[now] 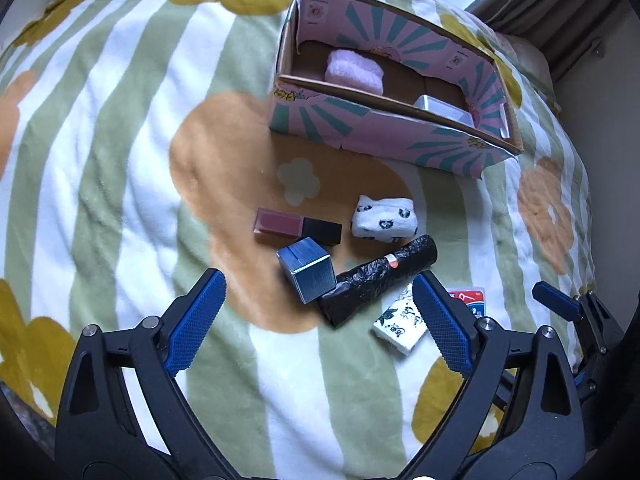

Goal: Organize objects
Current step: 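Withdraw both tools from the box back toward the remaining items, then grasp the blue cube box with the left tool while the right tool grasps the white tissue pack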

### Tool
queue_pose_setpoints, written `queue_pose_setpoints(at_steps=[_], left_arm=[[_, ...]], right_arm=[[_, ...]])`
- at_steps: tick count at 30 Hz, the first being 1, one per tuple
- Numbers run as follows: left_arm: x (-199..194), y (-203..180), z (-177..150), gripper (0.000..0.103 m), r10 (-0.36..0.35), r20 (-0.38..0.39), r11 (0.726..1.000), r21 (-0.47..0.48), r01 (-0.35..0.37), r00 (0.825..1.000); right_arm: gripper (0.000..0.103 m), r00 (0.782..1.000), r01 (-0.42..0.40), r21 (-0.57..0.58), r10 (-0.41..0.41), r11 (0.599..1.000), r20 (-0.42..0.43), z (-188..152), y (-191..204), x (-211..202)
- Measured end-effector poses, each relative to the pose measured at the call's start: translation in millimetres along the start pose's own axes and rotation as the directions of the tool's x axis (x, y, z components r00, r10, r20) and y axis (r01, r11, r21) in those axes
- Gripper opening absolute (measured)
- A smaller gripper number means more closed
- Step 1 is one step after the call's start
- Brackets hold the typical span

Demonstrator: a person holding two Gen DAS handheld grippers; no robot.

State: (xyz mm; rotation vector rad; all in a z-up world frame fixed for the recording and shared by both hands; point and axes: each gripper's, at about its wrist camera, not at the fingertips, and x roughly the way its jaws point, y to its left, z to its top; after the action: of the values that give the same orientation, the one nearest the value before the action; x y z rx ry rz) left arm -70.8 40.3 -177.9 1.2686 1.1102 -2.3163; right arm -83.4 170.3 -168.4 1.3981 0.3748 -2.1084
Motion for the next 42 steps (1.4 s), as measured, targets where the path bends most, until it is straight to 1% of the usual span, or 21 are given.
queue_pose_setpoints(at_steps=[2, 3, 5, 6, 8, 10, 14, 17, 20, 22, 24, 26, 27, 28, 31, 35, 42], left_arm=[[14, 4, -1, 0.094, -0.001, 0.001, 1.0, -0.016, 0.001, 1.0], [20, 6, -1, 0.094, 0.002, 0.011, 0.999, -0.04, -0.001, 1.0], [33, 10, -1, 0.094, -0.003, 0.007, 0.998, -0.056, 0.004, 1.0], [39, 11, 0, 0.094, -0.002, 0.02, 0.996, -0.085, 0.004, 1.0], [51, 13, 0, 0.09, -0.007, 0.015, 0.996, -0.094, 0.009, 1.0], [62, 13, 1, 0.084, -0.005, 0.018, 0.993, -0.119, 0.007, 1.0], [80, 15, 1, 0.078, -0.009, 0.013, 0.99, -0.143, 0.01, 1.0], [89, 15, 0, 0.074, -0.015, 0.007, 0.988, -0.153, 0.015, 1.0], [96, 14, -1, 0.065, -0.022, 0.004, 0.985, -0.171, 0.022, 1.0], [100, 14, 0, 0.056, -0.03, -0.002, 0.984, -0.178, 0.029, 1.0], [103, 12, 0, 0.055, -0.024, 0.003, 0.982, -0.187, 0.025, 1.0], [104, 11, 1, 0.048, -0.017, 0.006, 0.982, -0.19, 0.018, 1.0], [105, 11, 2, 0.042, -0.016, 0.004, 0.981, -0.194, 0.017, 1.0], [105, 11, 2, 0.041, -0.023, 0.004, 0.979, -0.202, 0.023, 1.0], [107, 13, 2, 0.041, -0.033, 0.01, 0.976, -0.213, 0.034, 0.999], [108, 10, 4, 0.041, -0.026, 0.012, 0.98, -0.197, 0.027, 1.0], [108, 10, 4, 0.041, -0.044, 0.016, 0.977, -0.207, 0.047, 0.999]], right_arm=[[0.101, 1.0, 0.002, -0.024, -0.002, 1.0, -0.001, -3, 2, 12], [0.1, 1.0, 0.005, -0.041, -0.005, 0.999, -0.002, -4, 3, 18], [0.098, 1.0, 0.005, -0.069, -0.005, 0.998, -0.004, -5, 6, 28], [0.098, 1.0, 0.004, -0.082, -0.005, 0.997, -0.007, -5, 7, 33], [0.097, 1.0, 0.001, -0.108, -0.003, 0.994, -0.011, -6, 8, 44], [0.094, 1.0, -0.007, -0.127, 0.005, 0.992, -0.016, -6, 9, 52], [0.09, 0.999, -0.012, -0.167, 0.006, 0.986, -0.034, -10, 12, 68], [0.087, 0.999, -0.021, -0.173, 0.014, 0.985, -0.043, -13, 11, 75], [0.081, 0.998, -0.029, -0.181, 0.019, 0.983, -0.057, -14, 11, 81], [0.077, 0.998, -0.035, -0.184, 0.023, 0.982, -0.066, -14, 11, 84], [0.077, 0.997, -0.04, -0.186, 0.028, 0.982, -0.066, -13, 11, 85], [0.076, 0.997, -0.044, -0.185, 0.031, 0.982, -0.07, -12, 10, 87], [0.072, 0.997, -0.045, -0.184, 0.031, 0.982, -0.075, -12, 10, 88], [0.067, 0.996, -0.05, -0.183, 0.035, 0.982, -0.088, -12, 9, 90], [0.058, 0.992, -0.079, -0.162, 0.062, 0.984, -0.108, -12, 6, 94], [0.057, 0.993, -0.067, -0.164, 0.05, 0.984, -0.105, -13, 6, 93], [0.056, 0.993, -0.066, -0.149, 0.05, 0.987, -0.111, -11, 1, 90]])
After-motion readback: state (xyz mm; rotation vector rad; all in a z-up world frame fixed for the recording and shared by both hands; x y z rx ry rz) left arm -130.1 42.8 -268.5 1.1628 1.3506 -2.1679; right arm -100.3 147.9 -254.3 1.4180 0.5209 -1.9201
